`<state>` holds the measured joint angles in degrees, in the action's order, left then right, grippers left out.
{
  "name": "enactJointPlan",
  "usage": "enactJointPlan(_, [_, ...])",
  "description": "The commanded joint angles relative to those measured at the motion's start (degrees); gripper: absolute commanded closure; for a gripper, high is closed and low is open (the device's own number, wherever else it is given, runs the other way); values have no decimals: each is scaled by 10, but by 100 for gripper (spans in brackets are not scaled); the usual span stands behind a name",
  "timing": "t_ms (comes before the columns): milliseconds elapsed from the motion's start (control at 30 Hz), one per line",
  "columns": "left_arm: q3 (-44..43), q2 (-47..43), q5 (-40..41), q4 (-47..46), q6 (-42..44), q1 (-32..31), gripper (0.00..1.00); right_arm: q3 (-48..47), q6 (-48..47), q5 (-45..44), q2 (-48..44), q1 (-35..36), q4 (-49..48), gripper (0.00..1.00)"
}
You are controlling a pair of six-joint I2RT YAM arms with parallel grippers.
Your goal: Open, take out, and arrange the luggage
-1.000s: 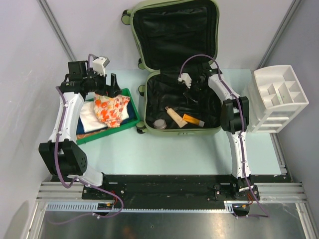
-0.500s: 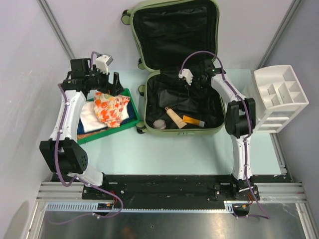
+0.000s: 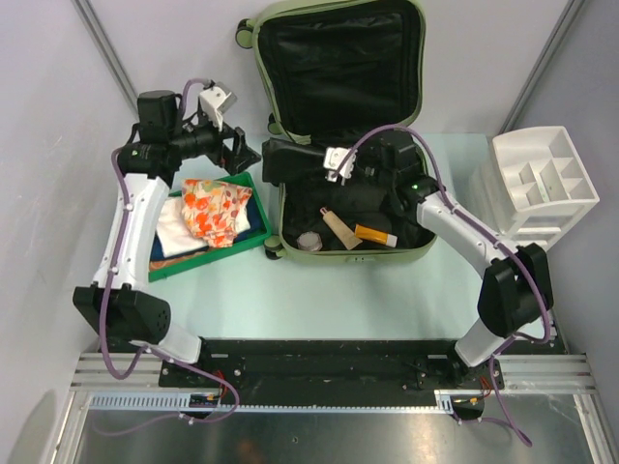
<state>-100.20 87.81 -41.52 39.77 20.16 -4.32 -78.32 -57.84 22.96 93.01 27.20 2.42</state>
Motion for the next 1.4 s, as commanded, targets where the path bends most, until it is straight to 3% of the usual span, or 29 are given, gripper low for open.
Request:
enactJointPlan(0, [1, -52, -54, 0, 50, -26, 0, 9, -89, -19, -23, 17, -125, 100])
enactJointPlan(167, [65, -99, 30, 5, 134, -90, 4, 28, -167, -8, -34, 63, -138, 100])
enactJointPlan(467, [115, -97, 79, 13, 140, -132, 17, 56, -244, 21, -45, 108, -167, 100])
enactJointPlan(700, [167, -79, 100, 27, 124, -143, 35, 58, -256, 30, -50, 137, -181, 100])
enactJointPlan(767, [172, -83, 97, 29, 124, -143, 47, 60, -258, 31, -52, 140, -181, 100])
enactJointPlan(900, [175, -93, 101, 30, 119, -143, 93, 62, -262, 28, -53, 145, -175, 100])
enactJointPlan(967, [175, -98, 112, 30, 109, -137, 100, 61, -246, 15, -51, 147, -177, 100])
enactJointPlan(1033, [178, -110, 131, 29, 109, -122, 100, 61, -205, -3, -53, 150, -175, 83])
enactJointPlan(1167, [158, -117, 137, 29, 147, -15, 100, 61, -137, -39, -60, 145, -152, 32])
enactJointPlan(1233, [128, -113, 141, 29, 188, 32, 100, 61, -90, -60, -62, 140, -147, 14])
enactJointPlan(1367, [88, -97, 133, 25, 266, 90, 100, 61, -25, -89, -64, 134, -132, 12])
